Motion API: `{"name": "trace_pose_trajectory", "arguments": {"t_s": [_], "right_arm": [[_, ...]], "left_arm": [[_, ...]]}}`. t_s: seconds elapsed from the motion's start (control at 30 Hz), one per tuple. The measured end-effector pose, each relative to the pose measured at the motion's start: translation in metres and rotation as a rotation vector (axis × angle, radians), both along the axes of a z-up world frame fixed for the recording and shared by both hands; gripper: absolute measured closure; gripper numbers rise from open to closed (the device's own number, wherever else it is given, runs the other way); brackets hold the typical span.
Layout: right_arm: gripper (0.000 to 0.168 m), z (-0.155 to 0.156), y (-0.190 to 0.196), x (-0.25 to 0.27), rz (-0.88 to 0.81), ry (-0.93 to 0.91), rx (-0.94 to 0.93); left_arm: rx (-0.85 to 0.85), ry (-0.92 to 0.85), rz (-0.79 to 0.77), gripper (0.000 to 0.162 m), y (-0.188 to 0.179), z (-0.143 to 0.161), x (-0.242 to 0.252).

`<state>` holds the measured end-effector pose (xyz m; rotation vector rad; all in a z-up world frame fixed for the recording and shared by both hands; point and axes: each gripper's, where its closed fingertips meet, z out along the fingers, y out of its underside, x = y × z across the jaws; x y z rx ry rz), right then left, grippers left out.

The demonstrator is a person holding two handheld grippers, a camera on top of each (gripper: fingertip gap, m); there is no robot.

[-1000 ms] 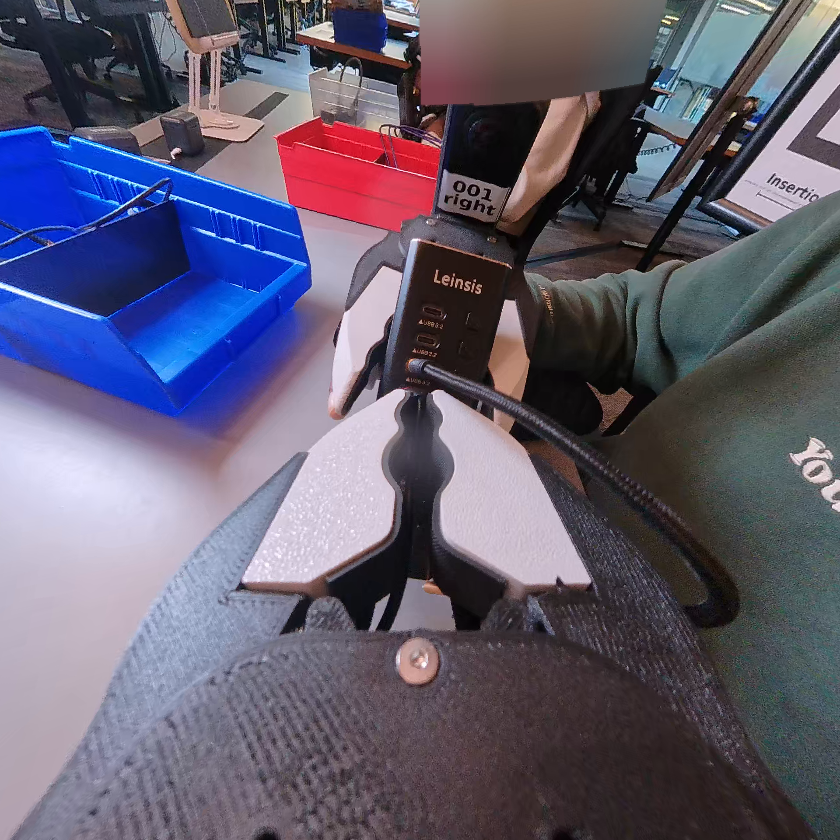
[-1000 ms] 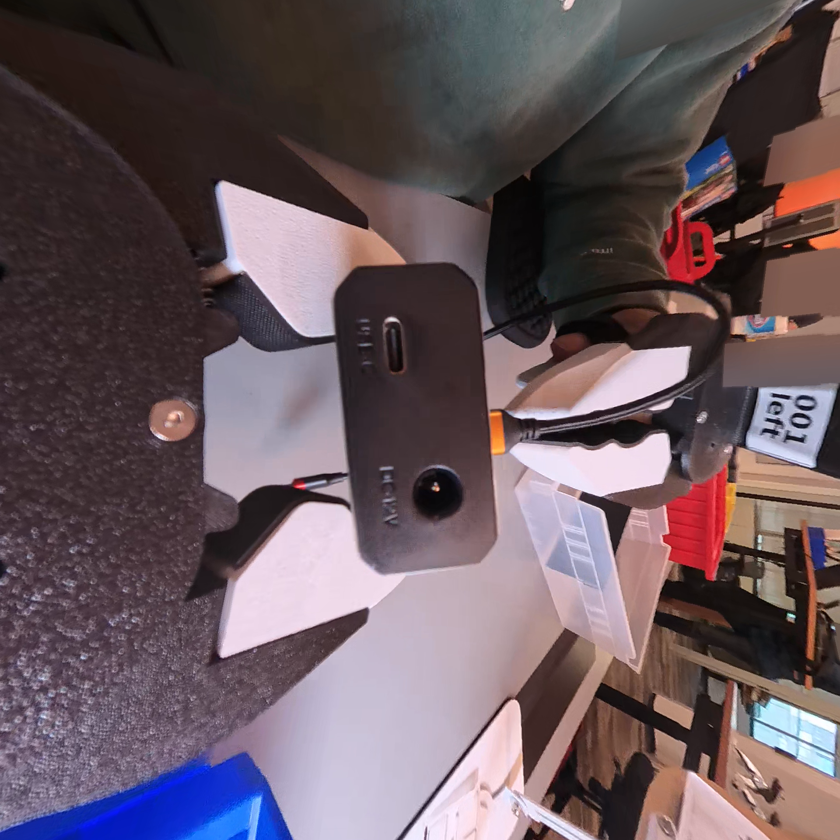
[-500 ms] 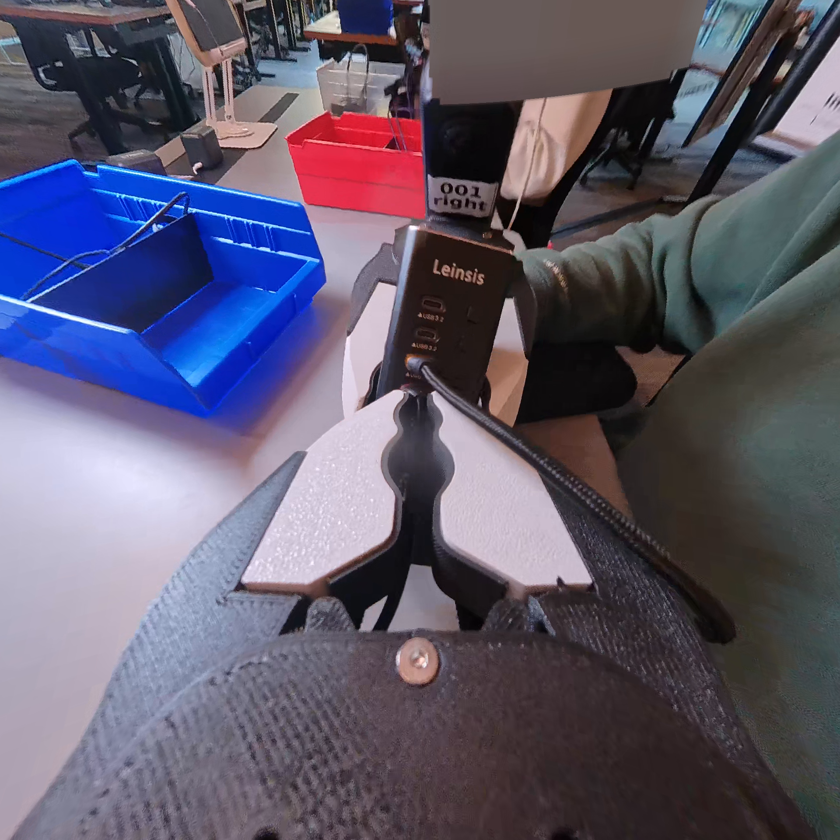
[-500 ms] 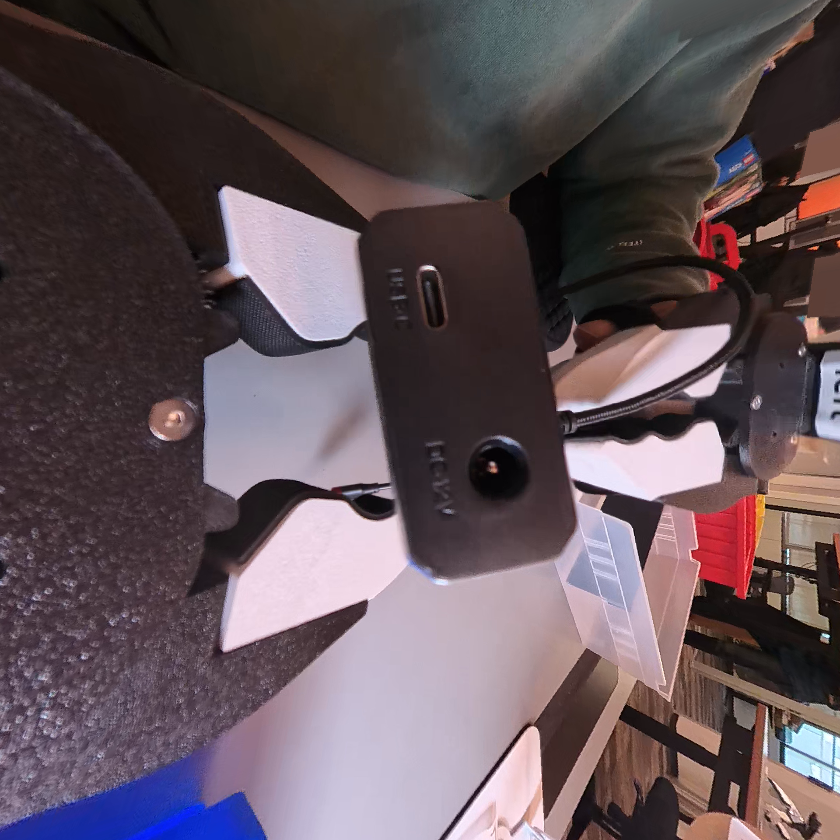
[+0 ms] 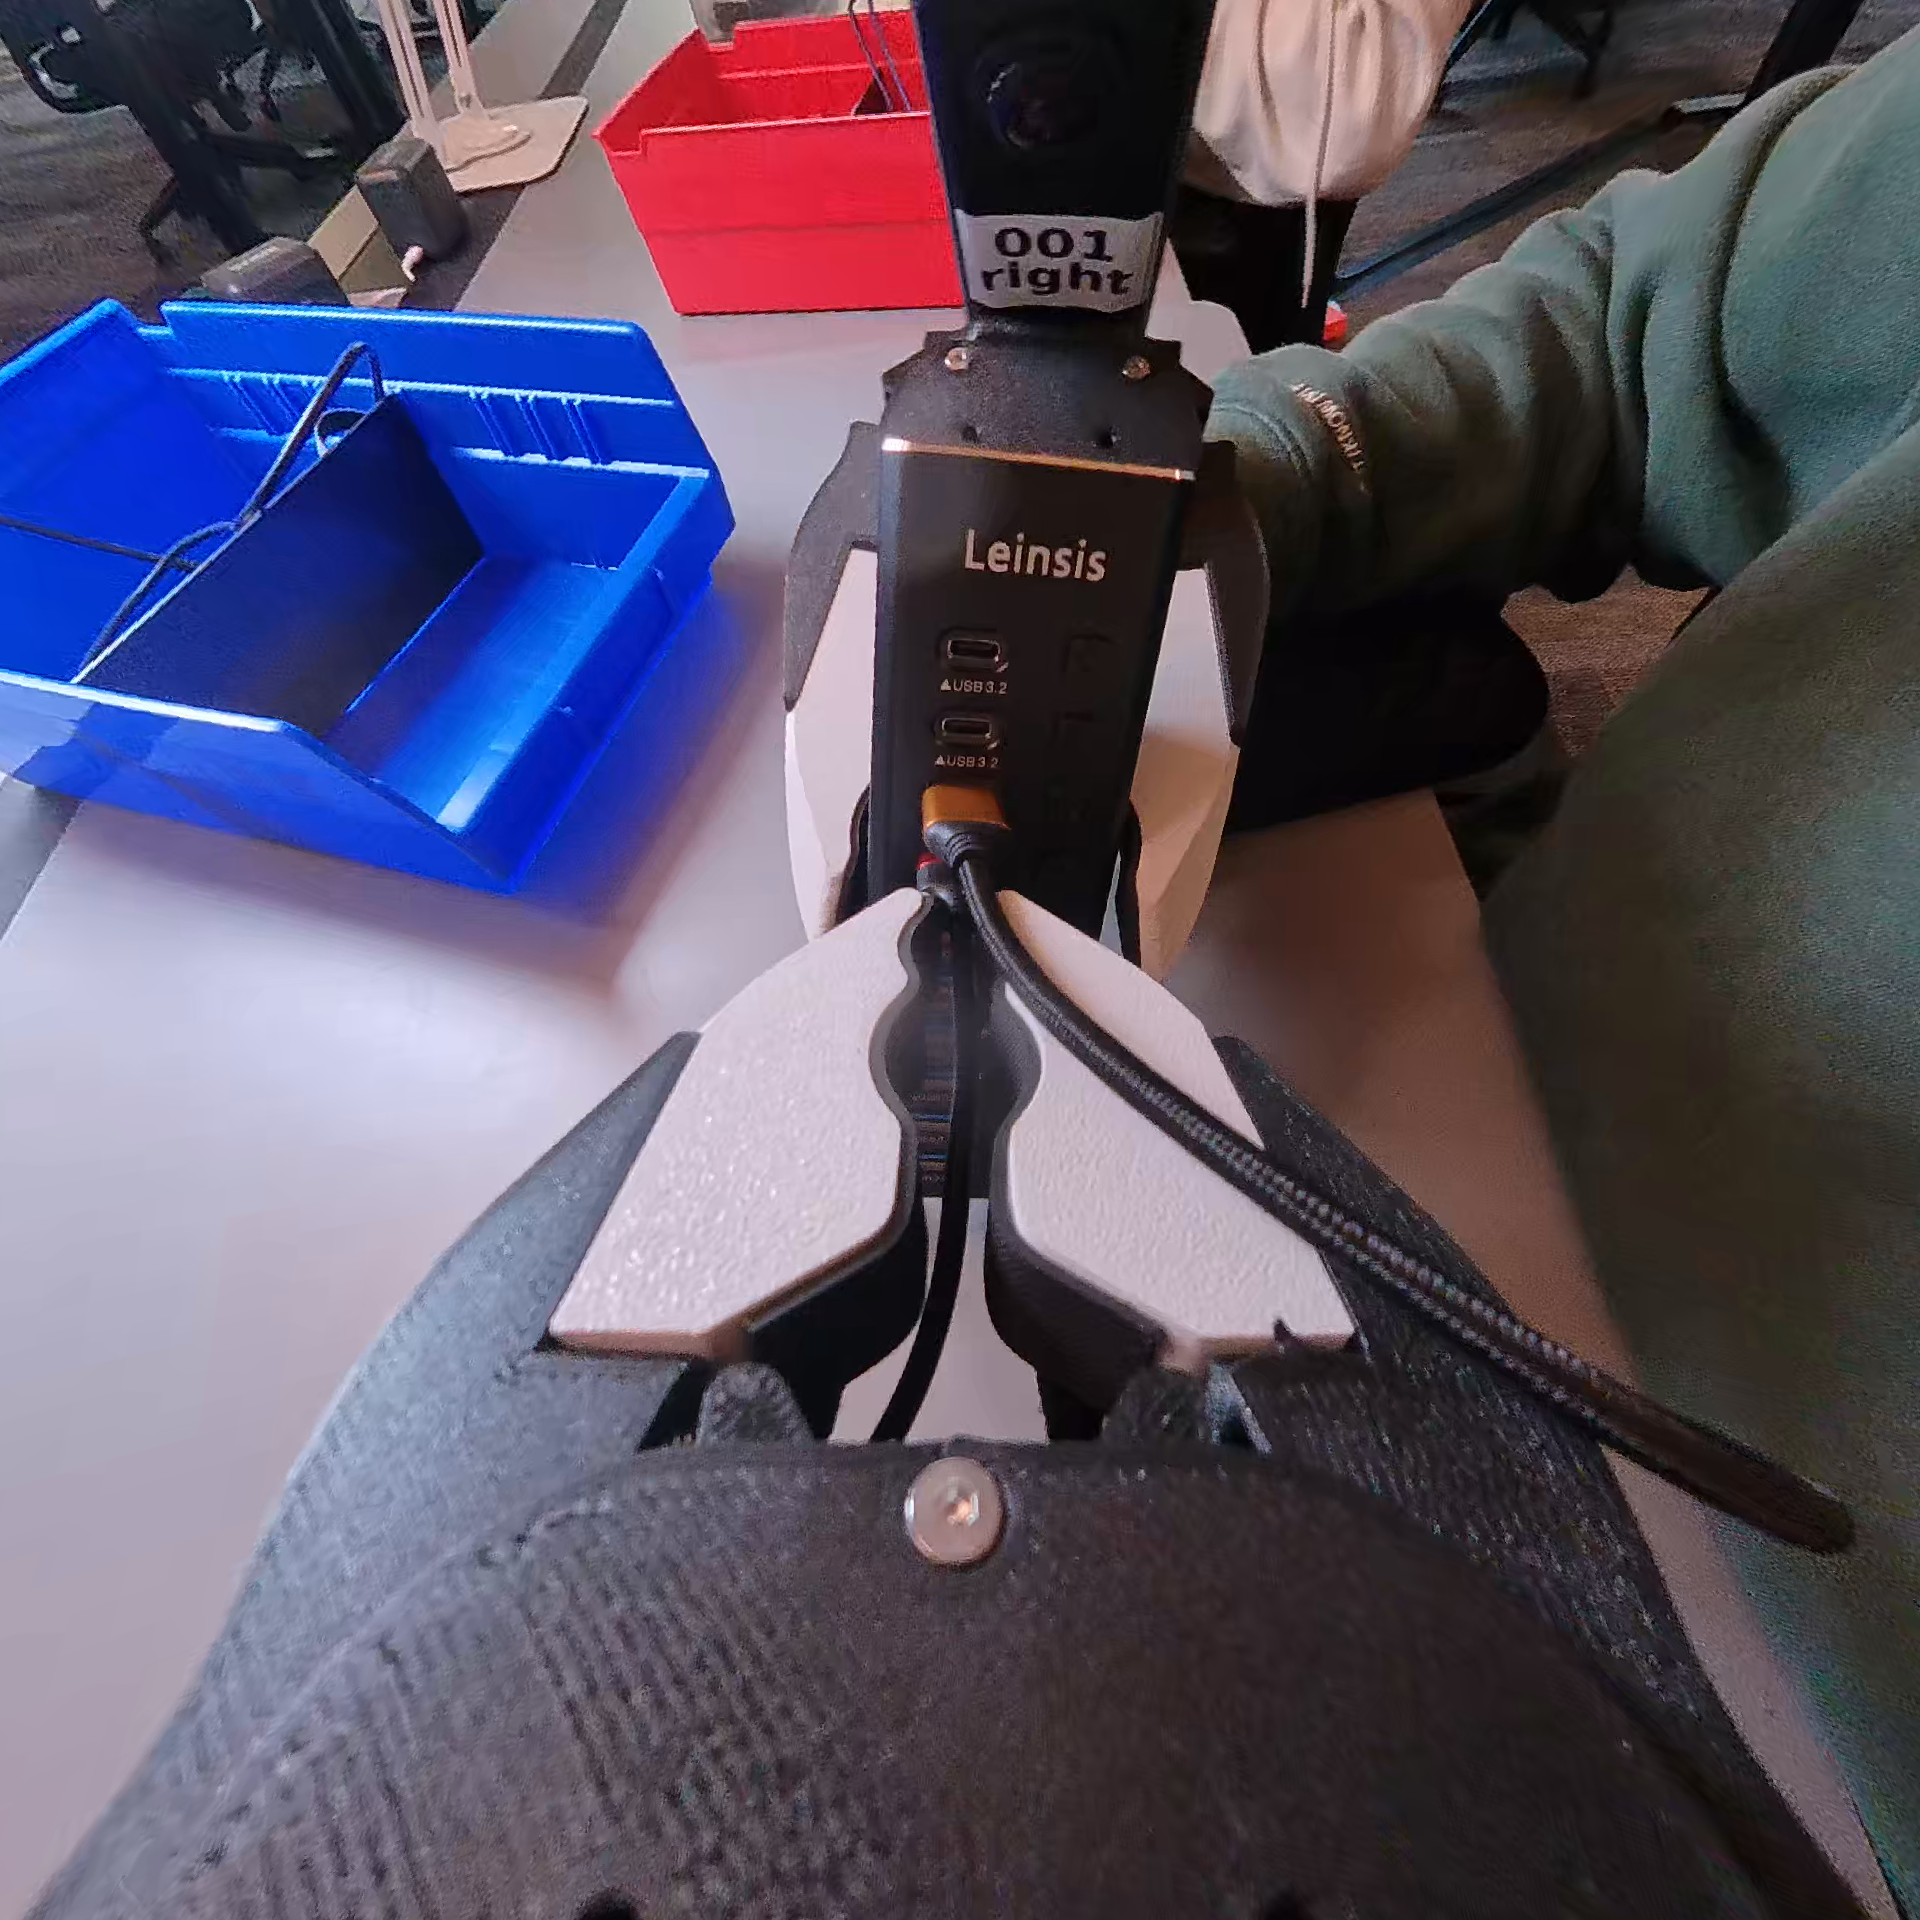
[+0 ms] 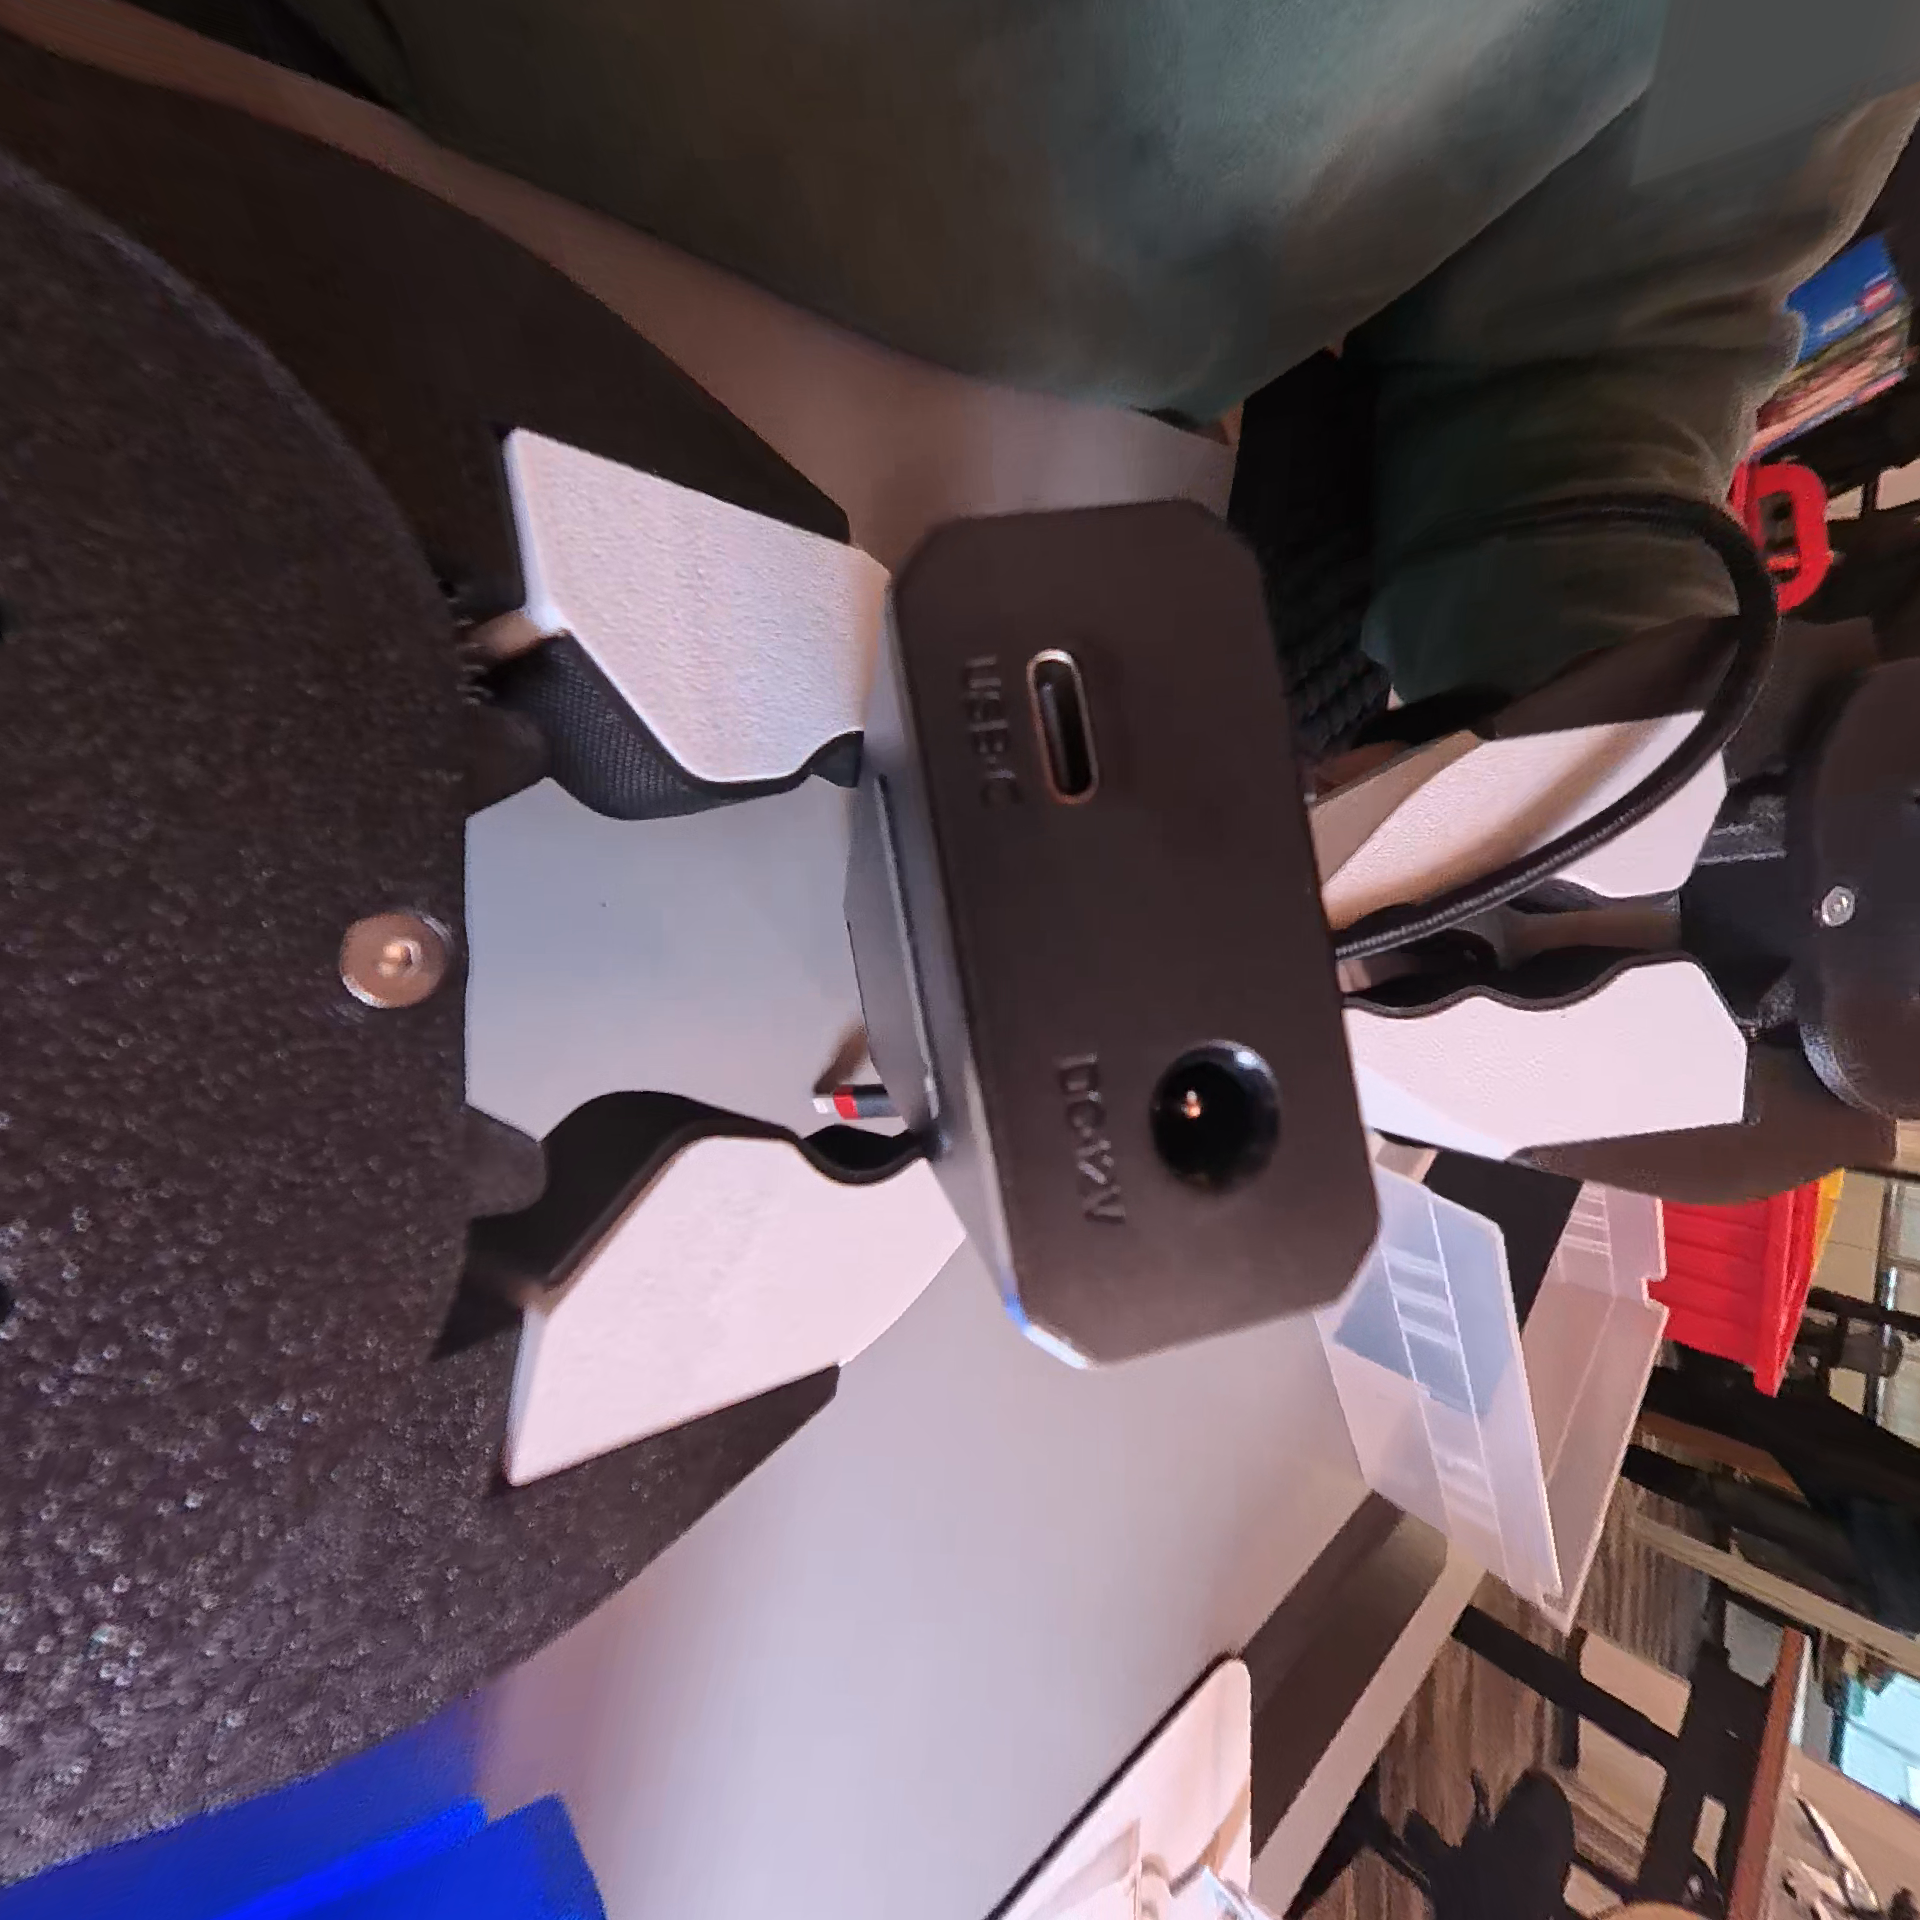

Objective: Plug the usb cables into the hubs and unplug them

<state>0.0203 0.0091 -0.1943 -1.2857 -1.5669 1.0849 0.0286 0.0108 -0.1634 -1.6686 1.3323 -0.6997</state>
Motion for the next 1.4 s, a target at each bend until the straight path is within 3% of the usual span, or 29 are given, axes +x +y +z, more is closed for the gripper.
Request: {"name": "trace_pose_trajectory", "arguments": {"t_s": [0.33,0.4,0.5,0.6,0.67,0.77,0.9,1.03,1.27,1.4], "right_arm": [[0.103,-0.004,0.007,-0.005,-0.039,-0.026,-0.023],[0.103,0.011,0.012,-0.004,-0.038,0.042,-0.072],[0.104,0.029,0.026,0.011,-0.070,0.146,-0.136],[0.105,0.045,0.038,0.026,-0.098,0.242,-0.209],[0.106,0.055,0.043,0.032,-0.105,0.294,-0.229],[0.107,0.065,0.044,0.035,-0.097,0.337,-0.251],[0.107,0.063,0.038,0.027,-0.102,0.297,-0.204],[0.107,0.070,0.031,0.025,-0.102,0.318,-0.206],[0.107,0.101,0.011,0.017,0.032,0.476,-0.394],[0.107,0.100,-0.001,0.012,0.124,0.510,-0.487]], "left_arm": [[0.024,0.026,0.037,0.155,0.007,-0.006,-0.006],[0.049,0.009,0.052,0.153,0.008,0.006,-0.010],[0.108,-0.097,0.141,0.132,0.013,0.042,-0.036],[0.143,-0.216,0.233,0.131,0.016,0.065,-0.070],[0.105,-0.212,0.253,0.129,0.014,0.051,-0.083],[-0.032,-0.146,0.215,0.119,0.005,0.001,-0.080],[-0.158,-0.031,0.089,0.113,-0.012,-0.049,-0.053],[-0.111,-0.027,0.043,0.112,-0.013,-0.047,-0.040],[0.066,-0.126,0.045,0.108,0.000,-0.042,0.000],[0.016,-0.219,-0.037,0.104,-0.005,-0.032,0.020]]}}
